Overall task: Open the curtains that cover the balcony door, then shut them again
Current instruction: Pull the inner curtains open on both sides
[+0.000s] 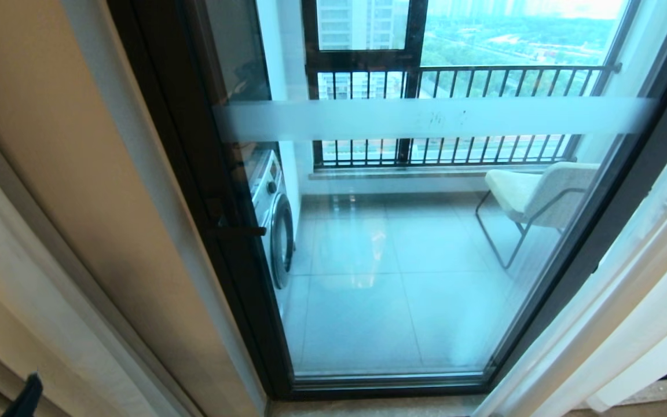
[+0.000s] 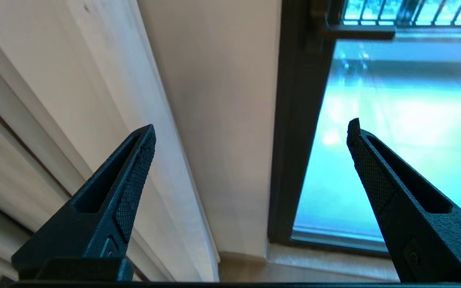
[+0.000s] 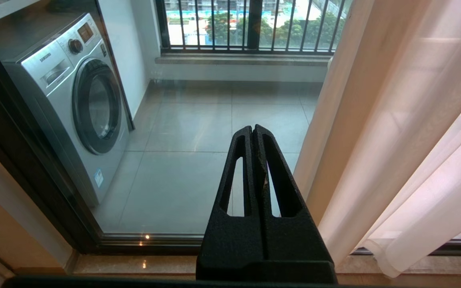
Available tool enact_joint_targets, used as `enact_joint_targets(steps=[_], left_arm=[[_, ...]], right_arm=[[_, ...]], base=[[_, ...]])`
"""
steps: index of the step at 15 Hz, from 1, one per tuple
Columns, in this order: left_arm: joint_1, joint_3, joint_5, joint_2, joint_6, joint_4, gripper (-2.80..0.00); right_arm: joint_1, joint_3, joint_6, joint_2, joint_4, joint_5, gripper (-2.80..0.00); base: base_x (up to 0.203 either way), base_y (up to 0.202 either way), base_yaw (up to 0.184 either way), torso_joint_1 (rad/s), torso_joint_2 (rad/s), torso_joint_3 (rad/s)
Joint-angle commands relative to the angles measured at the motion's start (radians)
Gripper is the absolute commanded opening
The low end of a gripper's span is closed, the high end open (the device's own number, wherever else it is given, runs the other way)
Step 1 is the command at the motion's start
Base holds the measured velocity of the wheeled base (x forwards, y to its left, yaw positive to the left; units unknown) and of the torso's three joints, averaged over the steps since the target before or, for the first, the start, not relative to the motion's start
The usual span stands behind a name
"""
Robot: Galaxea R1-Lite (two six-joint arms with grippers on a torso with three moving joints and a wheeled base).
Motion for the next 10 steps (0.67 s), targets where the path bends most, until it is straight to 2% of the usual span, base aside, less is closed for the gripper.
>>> enact_joint_targets(steps=[1, 2, 4, 6, 8, 10], left_arm=[[-0.032, 0.001, 0.027, -0.145, 0.004, 0.175, 0.00], [-0.037, 0.001, 0.066, -0.148, 0.003, 0.212, 0.00], [-0.045, 0.001, 0.067, -0.147, 0.002, 0.218, 0.00], [-0.086, 0.001, 0.077, -0.182, 0.006, 0.215, 0.00], [-0.113, 0.001, 0.067, -0.282, 0.012, 0.217, 0.00], [-0.121, 0.000, 0.017, -0.363, 0.025, 0.249, 0.00]], right_arm=[[0.000, 0.000, -0.001, 0.000, -0.001, 0.001, -2.80], [0.000, 0.000, -0.001, 0.000, -0.001, 0.001, -2.80], [0.000, 0.000, -0.001, 0.001, -0.001, 0.001, -2.80], [0.000, 0.000, -0.001, 0.001, -0.001, 0.001, -2.80], [0.000, 0.000, -0.001, 0.000, -0.001, 0.001, -2.80], [0.000, 0.000, -0.001, 0.001, -0.001, 0.001, -2.80]], base=[[0.000, 0.000, 0.000, 0.000, 0.00, 0.000], [0.000, 0.000, 0.000, 0.000, 0.00, 0.000], [0.000, 0.000, 0.000, 0.000, 0.00, 0.000], [0.000, 0.000, 0.000, 0.000, 0.00, 0.000], [0.000, 0.000, 0.000, 0.000, 0.00, 0.000], [0.000, 0.000, 0.000, 0.000, 0.00, 0.000]])
